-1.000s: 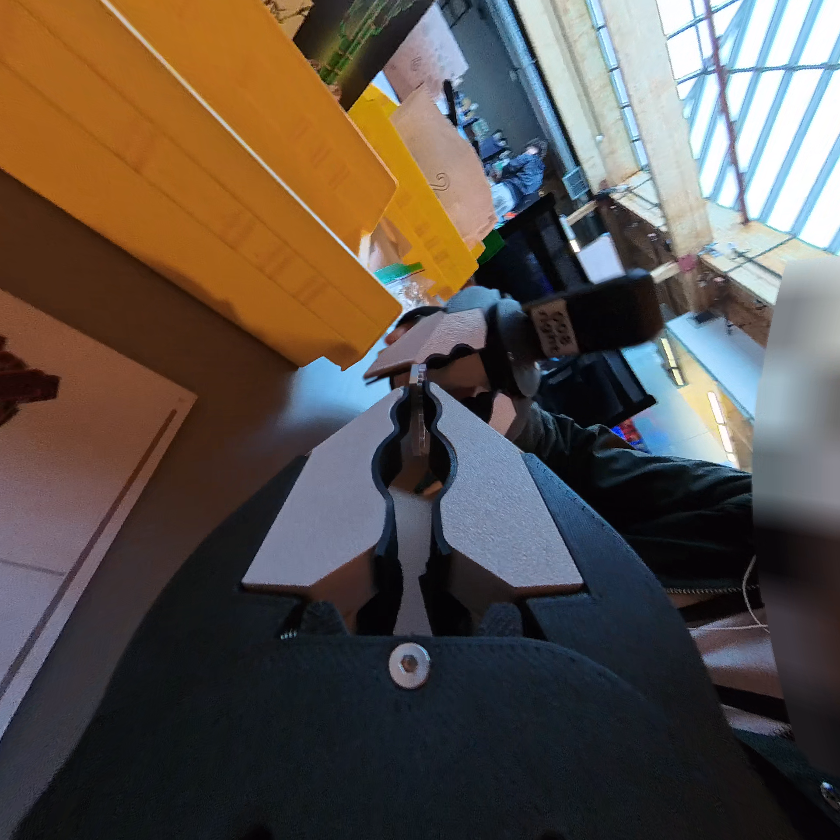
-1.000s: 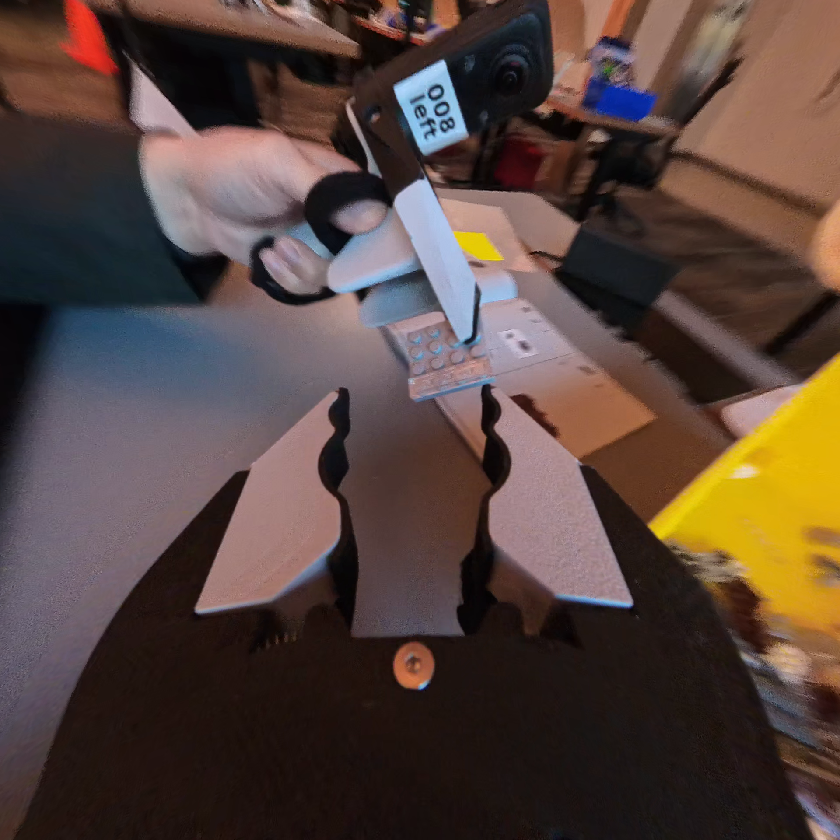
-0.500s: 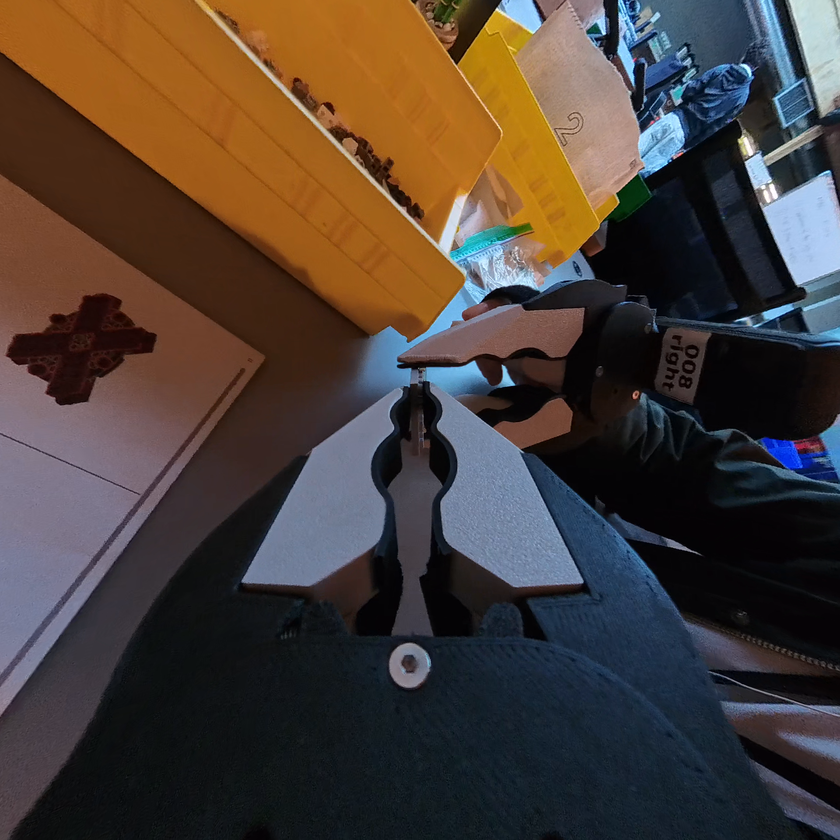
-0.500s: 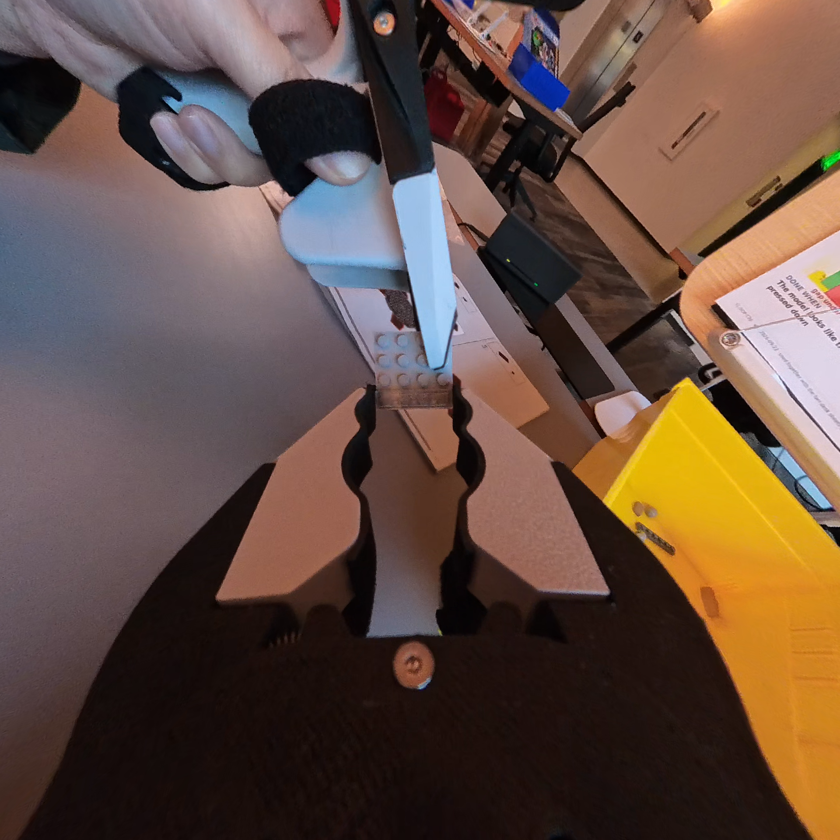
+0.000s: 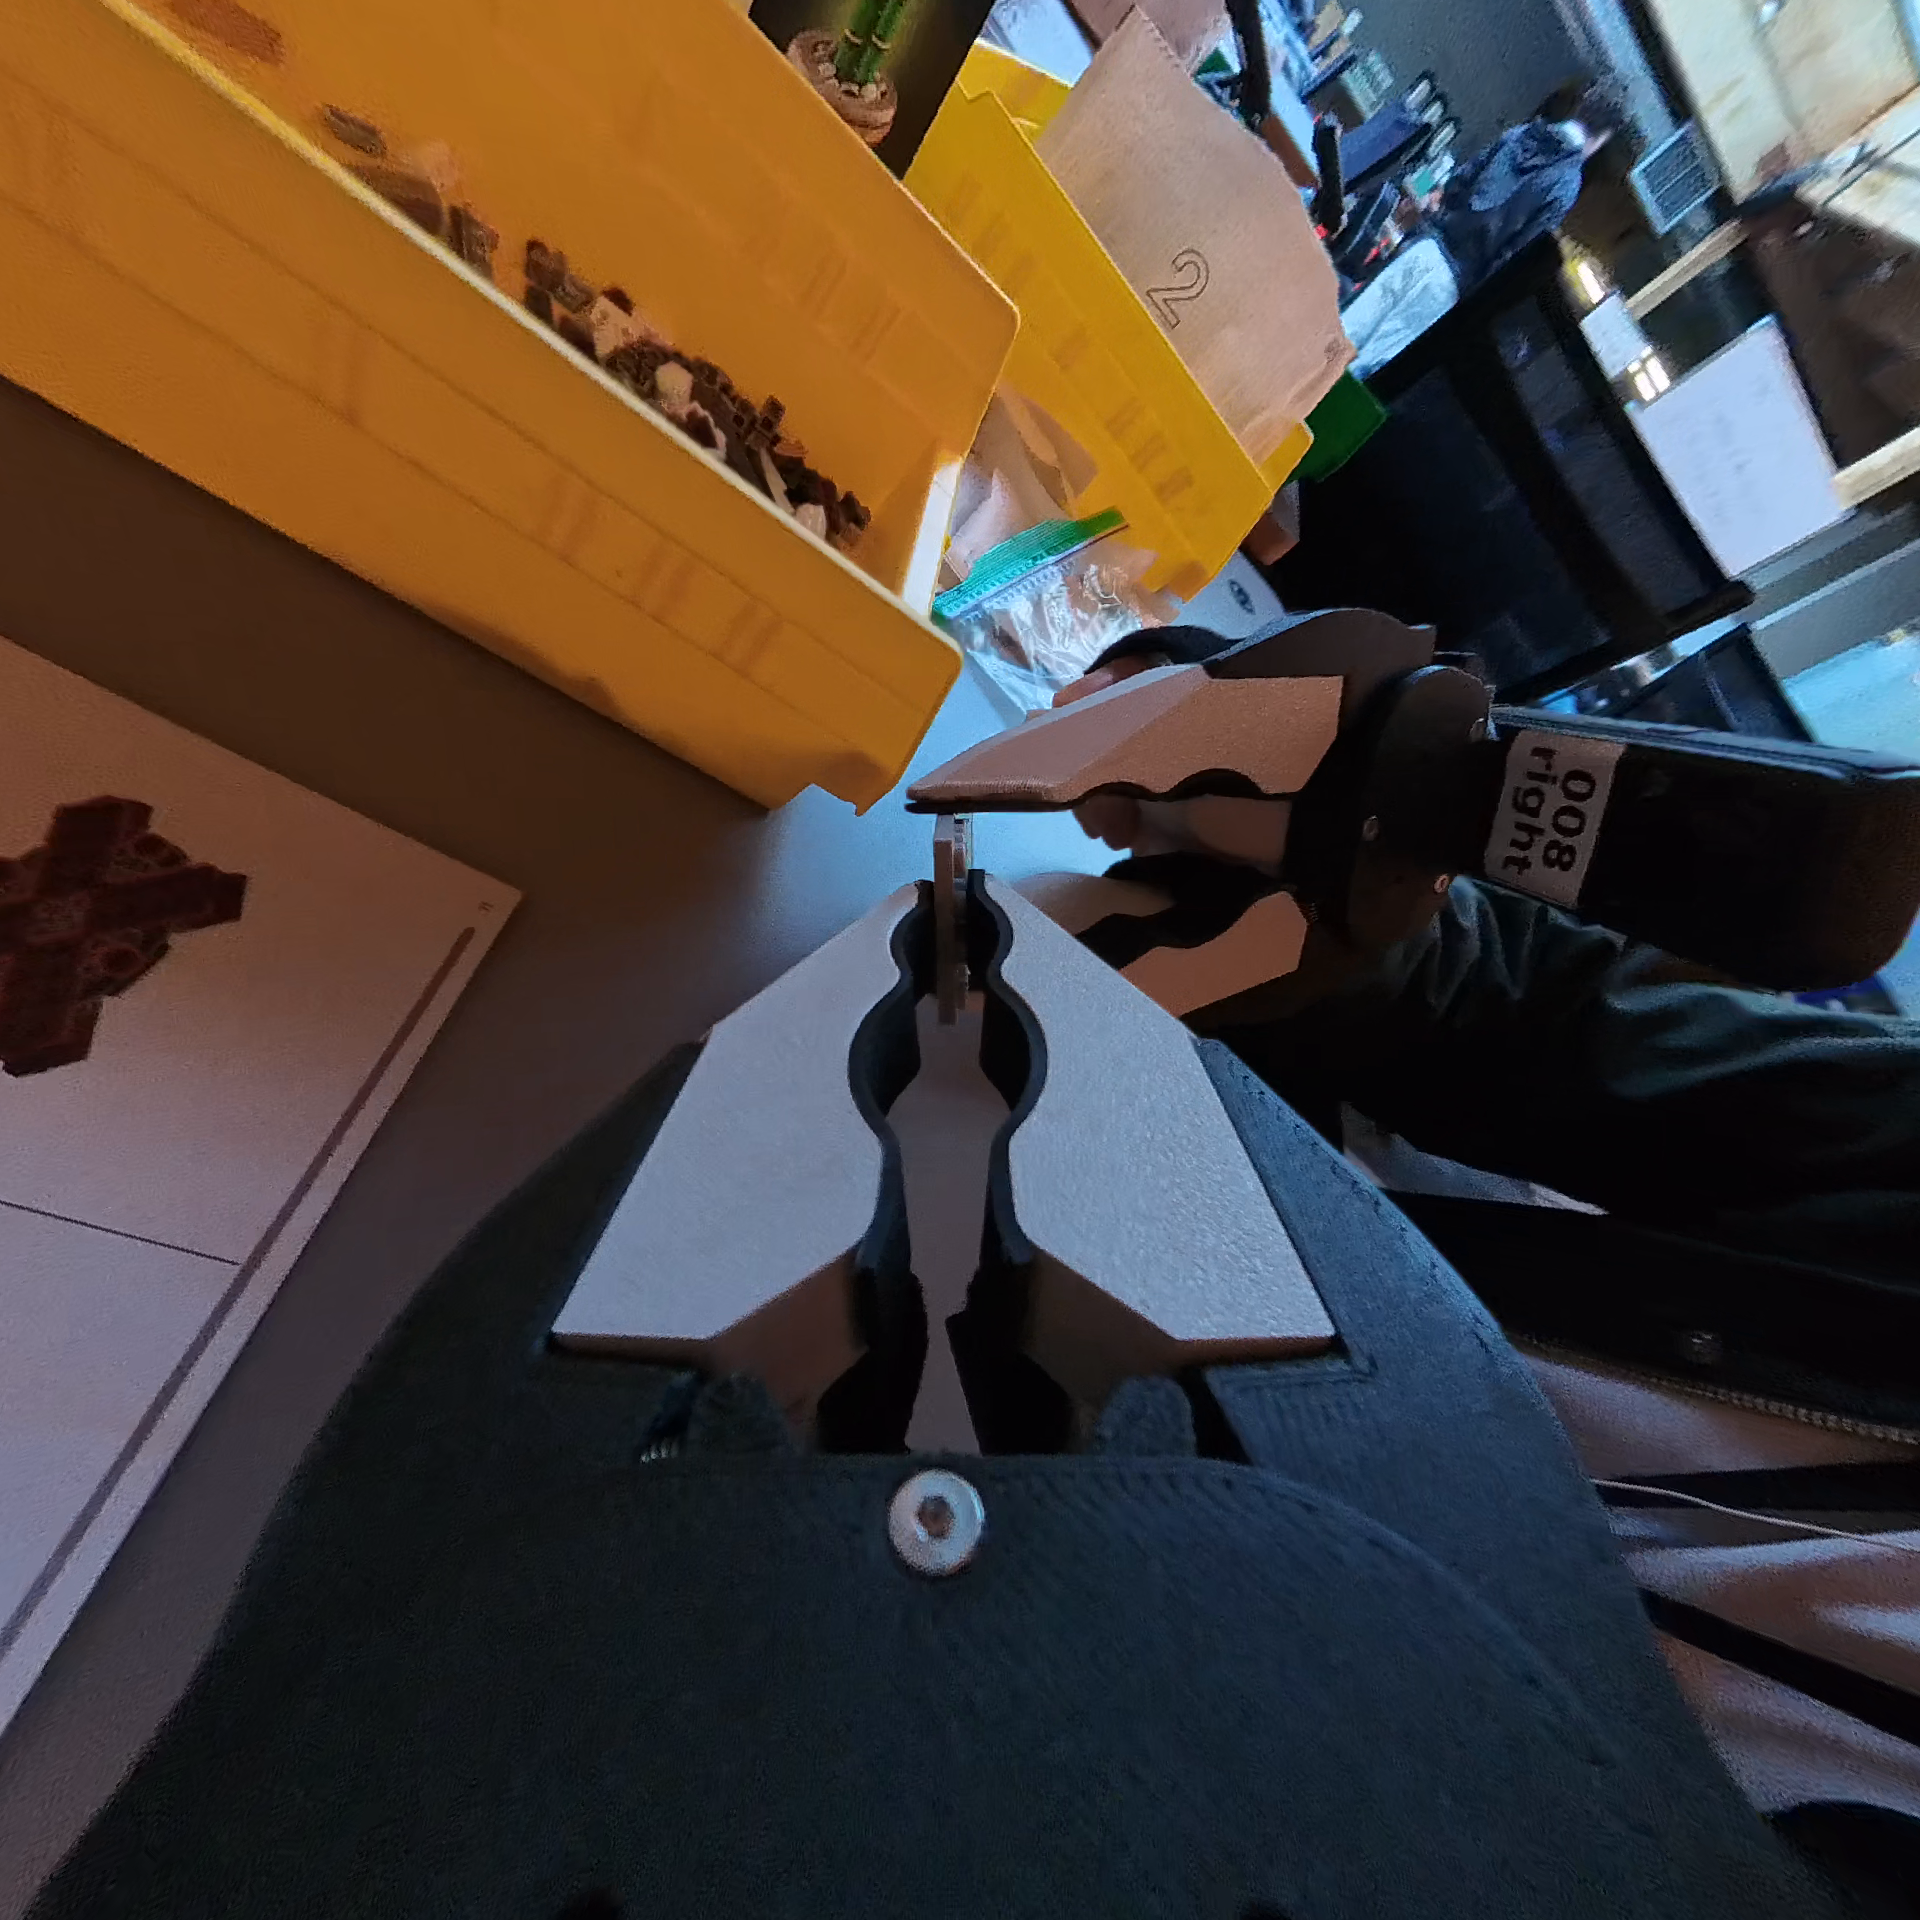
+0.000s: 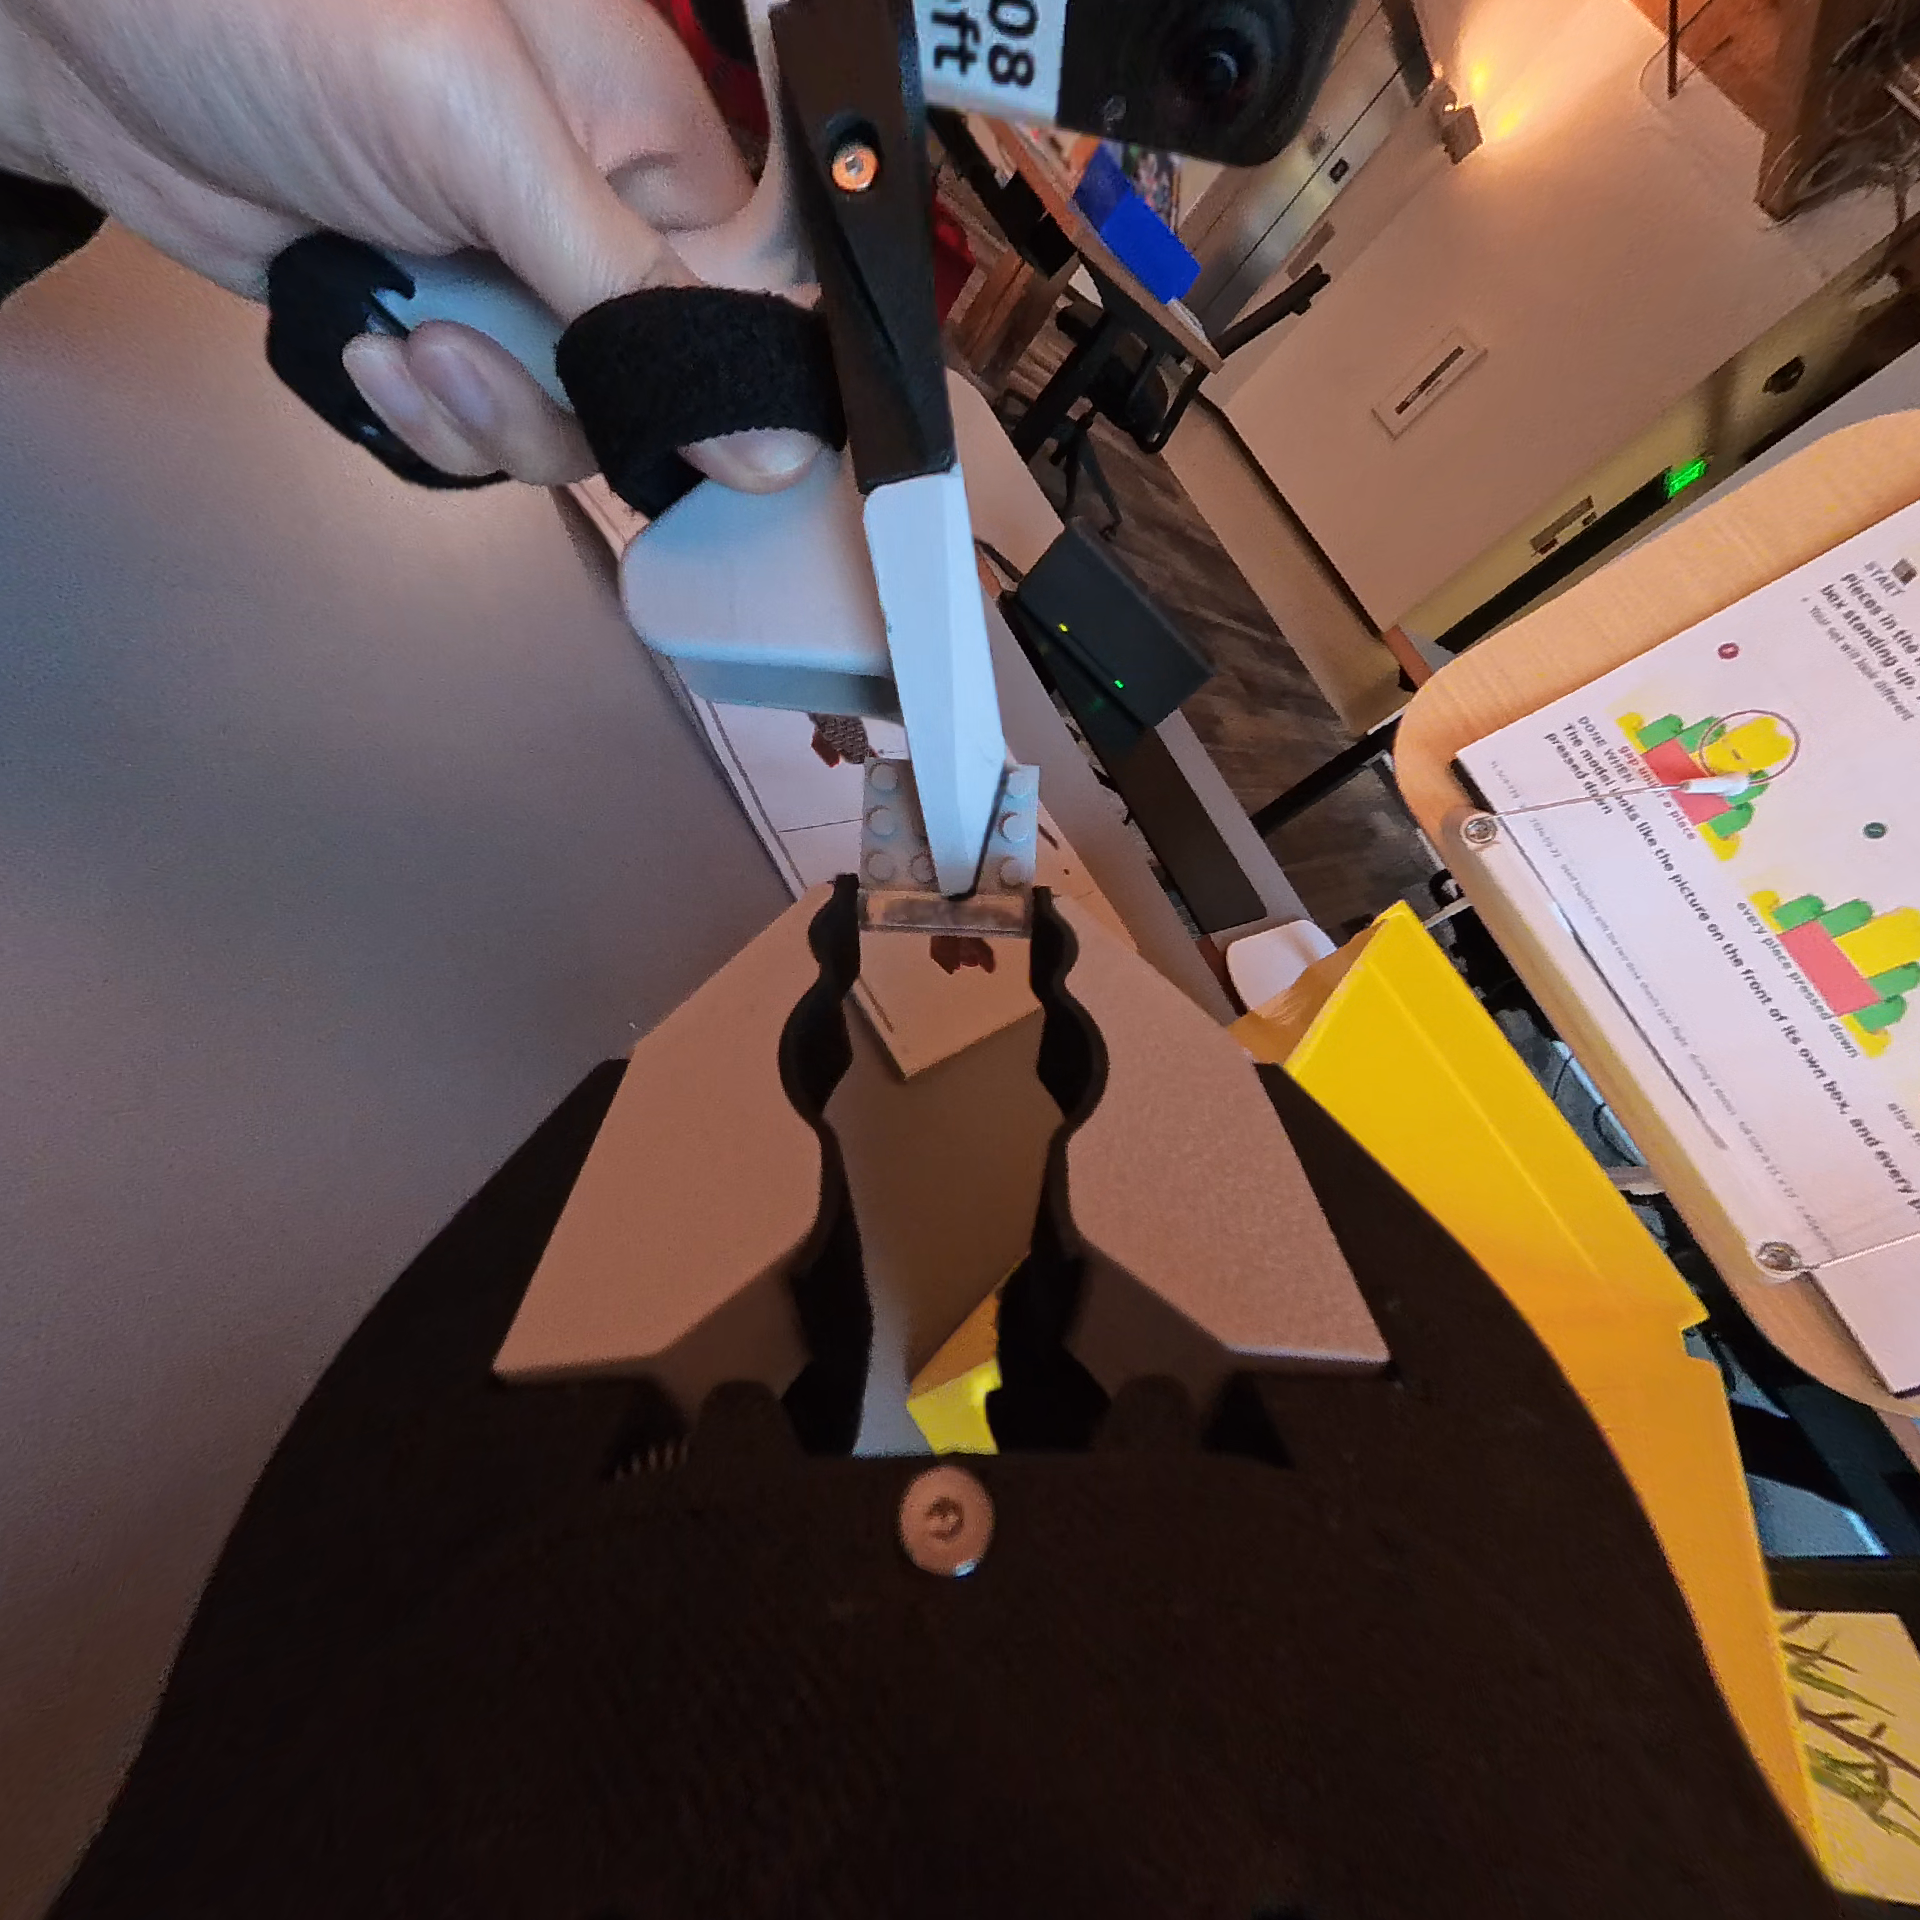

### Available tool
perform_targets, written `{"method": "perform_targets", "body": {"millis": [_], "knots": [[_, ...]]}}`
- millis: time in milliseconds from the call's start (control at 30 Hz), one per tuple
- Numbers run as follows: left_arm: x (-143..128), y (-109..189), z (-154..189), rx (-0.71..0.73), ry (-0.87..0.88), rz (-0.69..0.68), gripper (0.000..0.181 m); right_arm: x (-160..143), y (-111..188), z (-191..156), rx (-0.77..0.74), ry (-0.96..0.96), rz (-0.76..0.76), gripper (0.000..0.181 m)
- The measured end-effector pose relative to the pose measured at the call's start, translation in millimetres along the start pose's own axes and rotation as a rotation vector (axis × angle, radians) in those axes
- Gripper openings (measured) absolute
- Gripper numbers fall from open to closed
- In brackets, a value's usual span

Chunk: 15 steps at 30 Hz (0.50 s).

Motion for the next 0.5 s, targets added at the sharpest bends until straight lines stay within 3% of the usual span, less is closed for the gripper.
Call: {"method": "perform_targets", "body": {"millis": [500], "knots": [[4.0, 1.8, 15.5, 0.133, -0.177, -0.080, 0.003, 3.5, 5.9, 1.2, 0.000, 0.001, 0.043, 0.032]]}}
Point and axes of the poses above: each gripper's, where its closed fingertips meet, y back along the fingers, x out of its top, z = x × y across the jaws, the point moved 6 cm from there along y, back along the fingers, and after that the axes turned 3 degrees about -x, right-handed, at the moved point
